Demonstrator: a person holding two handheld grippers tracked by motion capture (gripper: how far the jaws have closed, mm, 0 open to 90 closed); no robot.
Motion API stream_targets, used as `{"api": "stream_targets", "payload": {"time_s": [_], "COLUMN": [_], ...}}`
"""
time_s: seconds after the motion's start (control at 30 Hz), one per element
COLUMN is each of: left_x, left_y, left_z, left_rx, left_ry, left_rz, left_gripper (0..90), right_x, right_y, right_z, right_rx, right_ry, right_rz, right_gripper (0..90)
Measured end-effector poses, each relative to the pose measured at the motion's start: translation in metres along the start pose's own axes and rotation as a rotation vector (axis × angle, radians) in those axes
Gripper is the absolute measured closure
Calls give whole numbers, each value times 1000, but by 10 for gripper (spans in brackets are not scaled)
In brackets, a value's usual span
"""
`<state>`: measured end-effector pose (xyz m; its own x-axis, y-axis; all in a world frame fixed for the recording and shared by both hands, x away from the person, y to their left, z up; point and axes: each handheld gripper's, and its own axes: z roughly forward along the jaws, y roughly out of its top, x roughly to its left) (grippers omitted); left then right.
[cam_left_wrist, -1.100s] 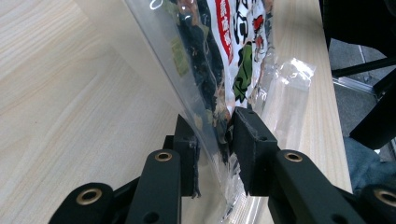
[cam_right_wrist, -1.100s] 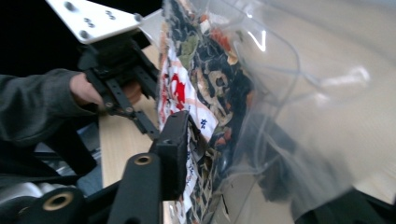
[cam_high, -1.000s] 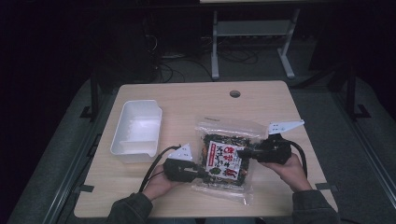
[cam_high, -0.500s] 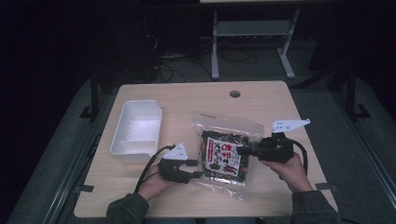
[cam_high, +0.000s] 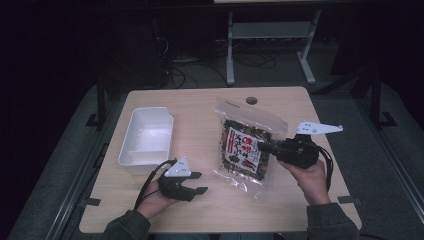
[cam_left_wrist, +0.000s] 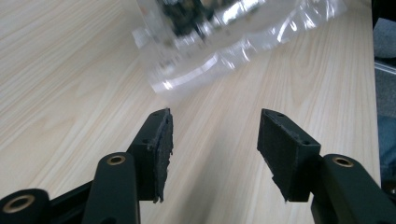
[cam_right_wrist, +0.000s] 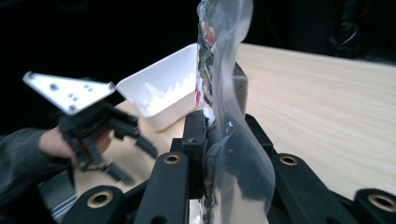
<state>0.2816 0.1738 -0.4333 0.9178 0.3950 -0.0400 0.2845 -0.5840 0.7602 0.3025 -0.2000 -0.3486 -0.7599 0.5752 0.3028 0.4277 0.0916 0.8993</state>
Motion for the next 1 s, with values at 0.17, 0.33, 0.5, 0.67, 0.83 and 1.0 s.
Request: {"api": "stream_targets", "payload": {"time_s": [0.17, 0.33, 0.5, 0.67, 0.83, 1.0], "left_x": [1, -1, -2, -2, -3, -2], "left_y": [-11, -19, -25, -30, -36, -39], "left_z": [-13, -20, -24, -30, -33, -37], "left_rx": [7, 20, 39, 43, 52, 56], "left_ry": [24, 40, 53, 64, 69, 71], "left_rz": [-8, -6, 5, 4, -1, -4], "left_gripper": [398, 364, 334, 307, 292, 283], "right_x": [4, 9, 14, 22, 31, 38], "right_y": [9, 18, 25, 40, 54, 67], "right_z": [8, 22, 33, 52, 71, 90], "right_rx": [-37, -42, -51, -72, -99, -118], "right_ry": [-44, -68, -74, -104, -112, -109], "right_rz": [-1, 2, 9, -10, -18, -26], "right_gripper": [749, 749, 749, 750, 750, 750]}}
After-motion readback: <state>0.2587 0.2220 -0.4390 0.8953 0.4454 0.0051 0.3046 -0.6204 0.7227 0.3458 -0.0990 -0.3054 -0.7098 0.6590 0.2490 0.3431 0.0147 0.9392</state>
